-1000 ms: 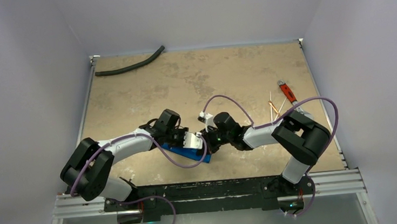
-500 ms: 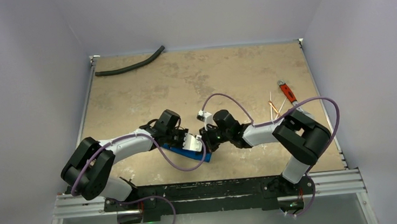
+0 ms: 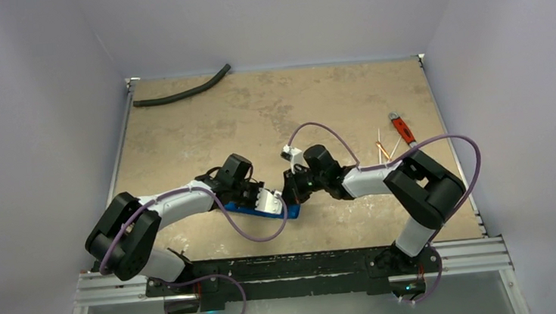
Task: Fold the napkin into a case and place the utensils inside
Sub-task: Smooth out the smaller rectangle-folded napkin at the center of the board.
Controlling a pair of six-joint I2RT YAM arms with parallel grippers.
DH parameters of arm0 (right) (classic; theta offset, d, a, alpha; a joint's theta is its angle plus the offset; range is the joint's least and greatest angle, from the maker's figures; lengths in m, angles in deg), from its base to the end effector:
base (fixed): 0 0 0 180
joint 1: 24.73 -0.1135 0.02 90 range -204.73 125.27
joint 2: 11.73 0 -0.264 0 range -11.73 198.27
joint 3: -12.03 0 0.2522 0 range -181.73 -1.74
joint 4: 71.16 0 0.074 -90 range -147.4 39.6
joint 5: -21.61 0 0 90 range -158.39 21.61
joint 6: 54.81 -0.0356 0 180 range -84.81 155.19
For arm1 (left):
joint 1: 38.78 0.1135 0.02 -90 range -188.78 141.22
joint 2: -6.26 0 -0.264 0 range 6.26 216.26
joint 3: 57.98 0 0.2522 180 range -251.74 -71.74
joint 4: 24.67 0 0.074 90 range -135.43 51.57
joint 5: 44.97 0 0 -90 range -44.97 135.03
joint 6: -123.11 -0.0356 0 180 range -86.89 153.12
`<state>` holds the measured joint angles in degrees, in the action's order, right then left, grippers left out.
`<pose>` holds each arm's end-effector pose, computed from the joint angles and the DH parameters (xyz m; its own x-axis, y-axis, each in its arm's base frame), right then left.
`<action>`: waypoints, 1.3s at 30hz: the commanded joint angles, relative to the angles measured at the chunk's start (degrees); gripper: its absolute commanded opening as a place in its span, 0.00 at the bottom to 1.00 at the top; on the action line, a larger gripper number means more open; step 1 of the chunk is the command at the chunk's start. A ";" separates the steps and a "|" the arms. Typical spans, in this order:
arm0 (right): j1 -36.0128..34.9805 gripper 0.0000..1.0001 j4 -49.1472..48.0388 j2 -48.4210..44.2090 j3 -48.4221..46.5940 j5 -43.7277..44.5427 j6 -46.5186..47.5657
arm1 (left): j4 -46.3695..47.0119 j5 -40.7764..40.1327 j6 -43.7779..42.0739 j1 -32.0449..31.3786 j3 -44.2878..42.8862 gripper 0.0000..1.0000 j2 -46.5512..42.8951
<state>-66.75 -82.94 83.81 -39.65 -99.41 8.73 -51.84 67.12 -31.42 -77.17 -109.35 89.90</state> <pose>0.2224 0.2251 0.1460 -0.7534 -0.1648 -0.6366 -0.6282 0.4667 0.6226 0.1942 -0.1710 0.1491 0.3646 0.7784 -0.5110 0.9212 -0.2215 0.3198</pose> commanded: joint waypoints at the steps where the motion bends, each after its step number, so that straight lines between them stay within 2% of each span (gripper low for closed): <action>1: 0.70 0.00 -0.62 1.58 0.46 0.06 2.38 | -5.61 3.11 2.29 -0.24 -0.49 0.00 0.13; 13: 0.67 0.00 -3.01 6.21 1.17 -2.44 3.15 | -1.61 2.71 14.84 -0.15 -7.26 0.00 -0.46; 23: 0.80 0.00 0.24 4.63 0.48 -2.81 4.76 | -5.22 -0.32 3.55 0.09 -1.92 0.00 -0.65; 30: 1.05 0.00 1.82 3.67 -0.14 -3.20 5.64 | -5.87 -2.43 1.45 1.00 -1.11 0.00 -0.37; 39: 1.59 0.00 4.87 0.24 -4.58 -3.37 6.83 | -8.58 1.34 -0.34 0.93 -1.13 0.00 0.60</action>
<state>-65.57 -81.52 85.96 -40.41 -102.76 13.32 -56.75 66.26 -29.54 -76.67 -111.21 89.88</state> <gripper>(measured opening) 0.102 0.003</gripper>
